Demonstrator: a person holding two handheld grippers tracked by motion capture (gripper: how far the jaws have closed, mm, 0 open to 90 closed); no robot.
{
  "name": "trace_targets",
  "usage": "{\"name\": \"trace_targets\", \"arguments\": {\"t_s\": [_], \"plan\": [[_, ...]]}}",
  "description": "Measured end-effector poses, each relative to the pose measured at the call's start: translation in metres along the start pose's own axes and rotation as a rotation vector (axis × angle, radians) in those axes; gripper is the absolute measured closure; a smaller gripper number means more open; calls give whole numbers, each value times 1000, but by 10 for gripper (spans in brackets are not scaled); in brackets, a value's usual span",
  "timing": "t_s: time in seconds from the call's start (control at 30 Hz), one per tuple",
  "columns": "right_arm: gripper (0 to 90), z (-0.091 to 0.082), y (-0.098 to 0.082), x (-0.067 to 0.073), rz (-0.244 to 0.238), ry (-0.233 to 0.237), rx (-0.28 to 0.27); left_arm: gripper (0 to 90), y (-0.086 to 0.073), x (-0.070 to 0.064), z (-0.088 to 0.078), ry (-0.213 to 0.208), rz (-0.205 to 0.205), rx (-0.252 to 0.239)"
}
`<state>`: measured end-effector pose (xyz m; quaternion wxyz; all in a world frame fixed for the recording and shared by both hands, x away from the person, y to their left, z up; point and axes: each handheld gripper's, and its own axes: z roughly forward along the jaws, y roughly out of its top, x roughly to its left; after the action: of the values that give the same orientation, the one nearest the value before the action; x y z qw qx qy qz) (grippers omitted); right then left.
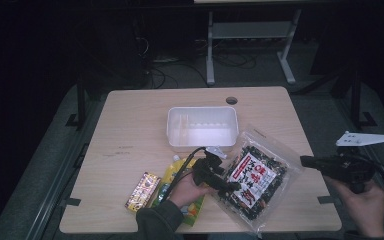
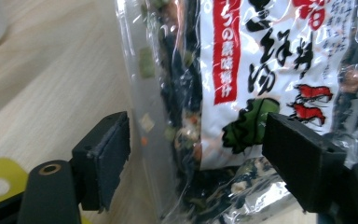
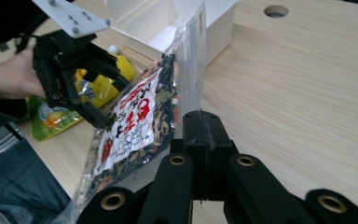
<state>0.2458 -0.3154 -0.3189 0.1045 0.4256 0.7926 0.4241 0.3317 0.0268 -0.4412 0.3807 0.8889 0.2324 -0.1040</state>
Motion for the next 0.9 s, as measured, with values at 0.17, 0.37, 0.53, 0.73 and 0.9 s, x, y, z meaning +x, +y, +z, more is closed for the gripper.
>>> {"name": "trace_targets", "arguments": {"t_s": [0.17,0.37,0.53,0.73,0.9], "plan": [[896,1,4,3,-11,17,-12,298,1,7,-1,-78,-32,-10],[897,4,6,1,-1,24,-18,434,-1,12,-7,-107,-28,-26],[897,5,8,-1,-1,20,-22,567,-4,14,-10,-139,-33,-47],[896,3,6,-6,11,15,-30,699,-6,11,-17,-141,-4,-84],[893,4,1,-17,44,37,-50,718,-7,8,-19,-130,17,-88]]}}
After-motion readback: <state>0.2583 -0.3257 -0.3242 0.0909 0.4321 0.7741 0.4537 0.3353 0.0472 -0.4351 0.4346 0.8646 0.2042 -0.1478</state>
